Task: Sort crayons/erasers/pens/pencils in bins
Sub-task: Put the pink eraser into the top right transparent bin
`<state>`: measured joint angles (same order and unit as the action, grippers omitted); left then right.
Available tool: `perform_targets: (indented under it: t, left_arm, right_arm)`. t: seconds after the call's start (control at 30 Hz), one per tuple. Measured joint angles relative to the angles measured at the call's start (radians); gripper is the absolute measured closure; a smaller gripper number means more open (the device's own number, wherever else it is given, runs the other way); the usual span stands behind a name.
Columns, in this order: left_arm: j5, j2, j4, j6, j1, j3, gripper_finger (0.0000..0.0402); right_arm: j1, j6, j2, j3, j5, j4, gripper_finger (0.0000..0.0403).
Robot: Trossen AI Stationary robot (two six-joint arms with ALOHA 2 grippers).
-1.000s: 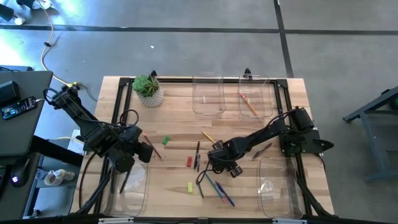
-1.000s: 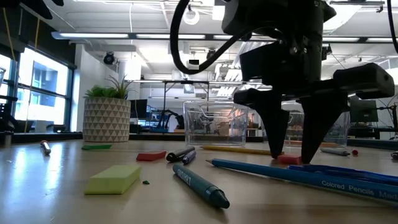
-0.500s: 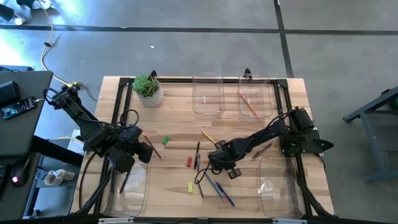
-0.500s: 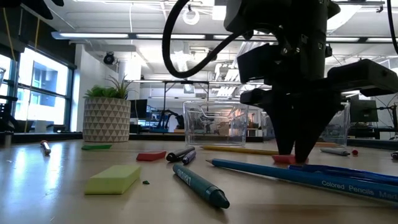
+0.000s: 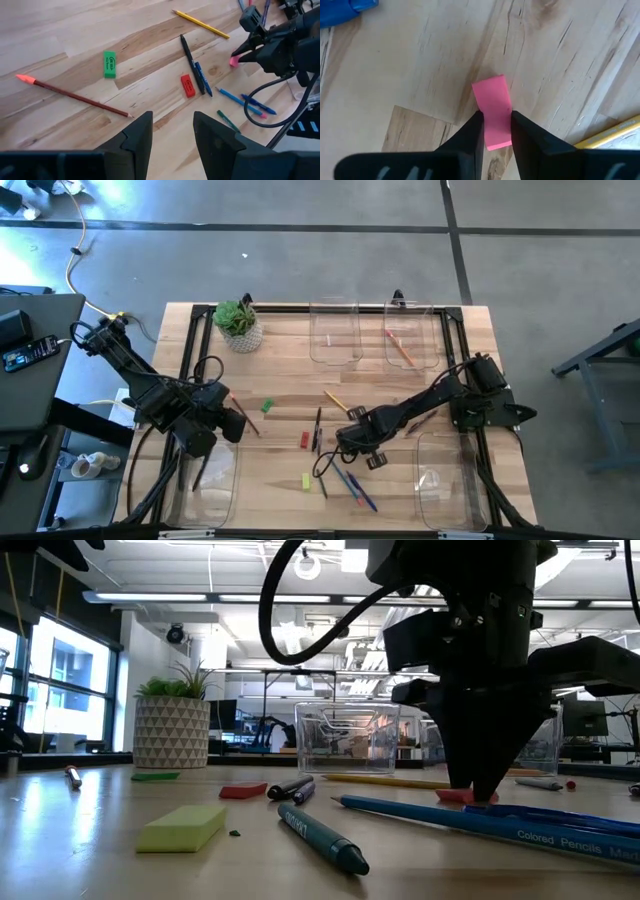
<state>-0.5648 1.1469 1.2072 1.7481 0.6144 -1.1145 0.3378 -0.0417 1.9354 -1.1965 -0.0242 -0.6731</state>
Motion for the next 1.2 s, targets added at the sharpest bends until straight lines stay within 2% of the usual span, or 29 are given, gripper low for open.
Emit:
perform_targets:
  t: [0.43, 0.8, 0.97, 1.2]
  left_arm:
    - [-0.031, 0.0, 0.0, -0.033, 0.0, 0.0, 0.0271]
    - [-0.081, 0.0, 0.002, -0.091, -0.002, 0.0, 0.0271]
    - [-0.08, 0.0, 0.004, -0.135, -0.037, 0.0, 0.0271]
    - [-0.079, 0.0, 0.005, -0.217, -0.116, 0.0, 0.0271]
  right_arm:
    - [0.001, 0.163, -0.085, 0.005, -0.038, 0.02, 0.0339]
    - [-0.014, 0.342, -0.186, 0.003, -0.153, 0.109, 0.0339]
    - [-0.044, 0.404, -0.234, 0.002, -0.207, 0.171, 0.0339]
    - [-0.114, 0.396, -0.3, 0.002, -0.28, 0.209, 0.0339]
